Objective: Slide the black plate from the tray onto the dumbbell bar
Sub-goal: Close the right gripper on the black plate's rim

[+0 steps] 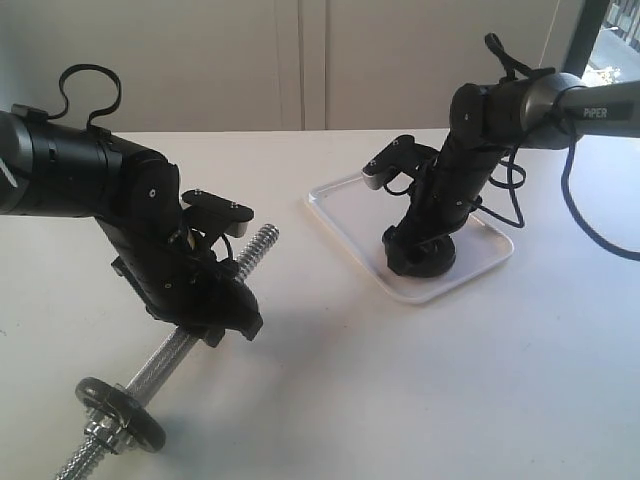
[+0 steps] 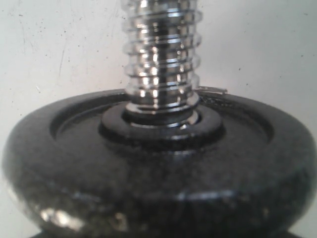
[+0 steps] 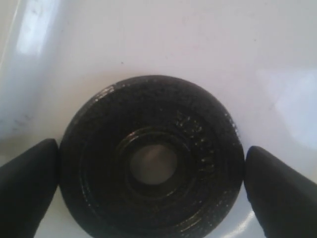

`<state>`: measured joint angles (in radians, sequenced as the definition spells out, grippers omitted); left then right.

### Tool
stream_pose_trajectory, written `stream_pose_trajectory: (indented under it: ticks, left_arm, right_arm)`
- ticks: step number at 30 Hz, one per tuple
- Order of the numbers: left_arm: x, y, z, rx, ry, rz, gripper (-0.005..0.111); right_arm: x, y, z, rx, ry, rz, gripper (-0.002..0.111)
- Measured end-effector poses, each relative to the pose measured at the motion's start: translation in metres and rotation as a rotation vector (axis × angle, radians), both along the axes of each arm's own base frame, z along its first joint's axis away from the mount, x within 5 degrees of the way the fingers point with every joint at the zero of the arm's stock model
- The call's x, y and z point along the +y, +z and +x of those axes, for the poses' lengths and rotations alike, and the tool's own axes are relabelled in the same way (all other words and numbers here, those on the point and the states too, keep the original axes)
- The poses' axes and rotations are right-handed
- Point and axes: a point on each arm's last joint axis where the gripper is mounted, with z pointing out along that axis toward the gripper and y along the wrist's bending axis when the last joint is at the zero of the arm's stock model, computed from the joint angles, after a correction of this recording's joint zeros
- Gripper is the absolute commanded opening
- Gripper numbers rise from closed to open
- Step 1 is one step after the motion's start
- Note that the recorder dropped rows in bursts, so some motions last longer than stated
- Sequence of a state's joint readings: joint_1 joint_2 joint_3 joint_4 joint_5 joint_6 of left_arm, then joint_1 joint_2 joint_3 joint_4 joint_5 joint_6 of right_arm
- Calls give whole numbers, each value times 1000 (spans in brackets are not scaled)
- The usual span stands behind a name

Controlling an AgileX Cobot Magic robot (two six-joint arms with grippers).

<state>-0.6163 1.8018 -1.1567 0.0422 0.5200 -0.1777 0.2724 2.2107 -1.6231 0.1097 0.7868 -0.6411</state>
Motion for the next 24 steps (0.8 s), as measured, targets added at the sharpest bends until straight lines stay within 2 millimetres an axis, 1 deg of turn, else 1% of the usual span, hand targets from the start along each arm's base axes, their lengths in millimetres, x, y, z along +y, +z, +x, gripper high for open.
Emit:
stream_pose_trajectory:
  ticks: [13, 18, 24]
  left_arm:
    - [0, 0, 0, -1, 0, -1, 0]
    - [0, 0, 0, -1, 0, -1, 0]
    - [0, 0, 0, -3, 0, -2, 0]
  right_arm:
    - [-1, -1, -2, 31, -10, -5, 92]
    - [0, -8, -2, 61, -18, -10, 92]
    - [-1, -11, -2, 85, -36, -6, 92]
